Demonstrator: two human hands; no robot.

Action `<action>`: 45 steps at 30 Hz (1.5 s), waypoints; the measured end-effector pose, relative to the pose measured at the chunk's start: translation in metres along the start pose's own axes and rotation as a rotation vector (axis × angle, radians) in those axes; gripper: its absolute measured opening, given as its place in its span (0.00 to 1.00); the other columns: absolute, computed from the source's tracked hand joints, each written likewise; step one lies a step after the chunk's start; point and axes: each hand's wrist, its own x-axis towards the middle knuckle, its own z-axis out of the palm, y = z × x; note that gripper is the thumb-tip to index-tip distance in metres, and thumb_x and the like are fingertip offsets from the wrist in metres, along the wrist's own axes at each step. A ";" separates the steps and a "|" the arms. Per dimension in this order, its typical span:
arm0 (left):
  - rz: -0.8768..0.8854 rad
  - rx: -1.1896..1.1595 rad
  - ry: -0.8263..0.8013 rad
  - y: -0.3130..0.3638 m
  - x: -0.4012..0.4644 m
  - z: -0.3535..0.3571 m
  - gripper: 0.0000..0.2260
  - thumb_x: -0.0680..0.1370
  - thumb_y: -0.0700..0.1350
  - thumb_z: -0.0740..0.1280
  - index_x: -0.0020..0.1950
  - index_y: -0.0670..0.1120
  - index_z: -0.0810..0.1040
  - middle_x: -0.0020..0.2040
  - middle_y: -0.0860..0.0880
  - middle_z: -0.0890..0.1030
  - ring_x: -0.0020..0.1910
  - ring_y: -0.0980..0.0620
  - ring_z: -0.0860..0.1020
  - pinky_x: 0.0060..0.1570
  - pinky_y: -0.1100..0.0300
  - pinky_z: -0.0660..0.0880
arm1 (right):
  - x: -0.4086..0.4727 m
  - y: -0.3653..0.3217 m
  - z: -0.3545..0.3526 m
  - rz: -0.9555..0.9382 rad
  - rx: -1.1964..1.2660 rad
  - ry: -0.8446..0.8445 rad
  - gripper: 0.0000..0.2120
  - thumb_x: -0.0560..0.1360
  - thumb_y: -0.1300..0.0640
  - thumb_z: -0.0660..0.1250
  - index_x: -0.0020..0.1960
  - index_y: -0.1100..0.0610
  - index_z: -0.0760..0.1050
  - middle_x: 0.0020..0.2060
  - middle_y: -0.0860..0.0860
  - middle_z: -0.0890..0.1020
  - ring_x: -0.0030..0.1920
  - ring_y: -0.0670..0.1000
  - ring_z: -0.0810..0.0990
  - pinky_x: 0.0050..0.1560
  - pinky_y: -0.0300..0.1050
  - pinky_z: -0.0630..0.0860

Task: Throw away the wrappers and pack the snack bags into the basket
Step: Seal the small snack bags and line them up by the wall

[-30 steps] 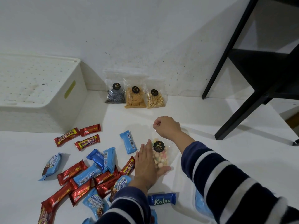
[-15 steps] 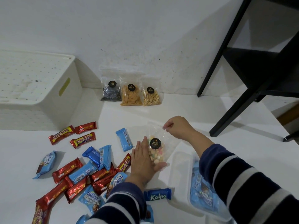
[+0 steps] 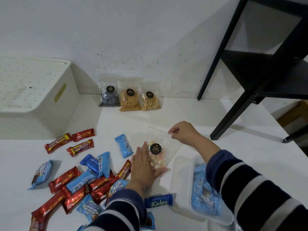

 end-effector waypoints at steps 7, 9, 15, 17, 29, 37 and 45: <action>-0.067 -0.426 0.086 0.010 -0.001 -0.010 0.37 0.69 0.66 0.67 0.71 0.55 0.53 0.75 0.51 0.55 0.74 0.47 0.56 0.74 0.46 0.55 | -0.013 0.004 0.013 0.019 0.074 0.158 0.13 0.74 0.68 0.62 0.47 0.57 0.83 0.51 0.52 0.83 0.50 0.50 0.80 0.48 0.37 0.74; -0.045 -0.567 0.167 0.022 0.004 -0.021 0.20 0.73 0.64 0.64 0.59 0.59 0.62 0.73 0.53 0.57 0.71 0.50 0.61 0.71 0.45 0.60 | -0.018 0.004 0.012 -0.033 0.134 0.191 0.13 0.74 0.67 0.61 0.47 0.56 0.82 0.49 0.50 0.83 0.47 0.46 0.78 0.44 0.34 0.71; -0.152 -0.704 0.249 0.063 0.029 -0.049 0.08 0.76 0.60 0.62 0.44 0.57 0.73 0.61 0.53 0.72 0.64 0.55 0.68 0.59 0.60 0.63 | -0.037 -0.003 0.013 -0.129 0.246 0.156 0.12 0.74 0.65 0.63 0.45 0.52 0.81 0.43 0.45 0.82 0.44 0.48 0.81 0.38 0.32 0.70; -0.193 -0.745 0.272 0.067 0.032 -0.051 0.06 0.76 0.57 0.65 0.42 0.56 0.74 0.59 0.52 0.74 0.62 0.53 0.70 0.58 0.60 0.64 | -0.040 -0.004 0.014 -0.128 0.259 0.149 0.11 0.74 0.64 0.64 0.46 0.52 0.81 0.44 0.47 0.82 0.42 0.48 0.81 0.38 0.32 0.71; -0.142 -0.802 0.217 0.068 0.027 -0.051 0.03 0.75 0.49 0.68 0.43 0.53 0.77 0.63 0.53 0.71 0.65 0.57 0.67 0.61 0.60 0.63 | -0.034 -0.003 0.020 0.039 0.279 0.237 0.10 0.74 0.56 0.64 0.36 0.46 0.77 0.38 0.45 0.81 0.42 0.50 0.81 0.45 0.46 0.76; -0.008 -0.687 0.070 0.024 0.014 -0.029 0.27 0.73 0.34 0.67 0.64 0.60 0.66 0.65 0.54 0.66 0.59 0.58 0.72 0.53 0.73 0.72 | -0.025 0.005 0.026 -0.042 0.386 0.258 0.10 0.78 0.53 0.63 0.58 0.48 0.75 0.47 0.48 0.75 0.49 0.50 0.74 0.47 0.38 0.70; -0.032 -0.761 -0.082 0.016 0.020 -0.027 0.31 0.73 0.49 0.68 0.71 0.60 0.58 0.71 0.54 0.64 0.63 0.55 0.71 0.61 0.57 0.72 | -0.027 0.023 0.083 0.126 0.509 0.142 0.26 0.73 0.66 0.65 0.65 0.41 0.70 0.58 0.52 0.74 0.56 0.51 0.75 0.54 0.40 0.75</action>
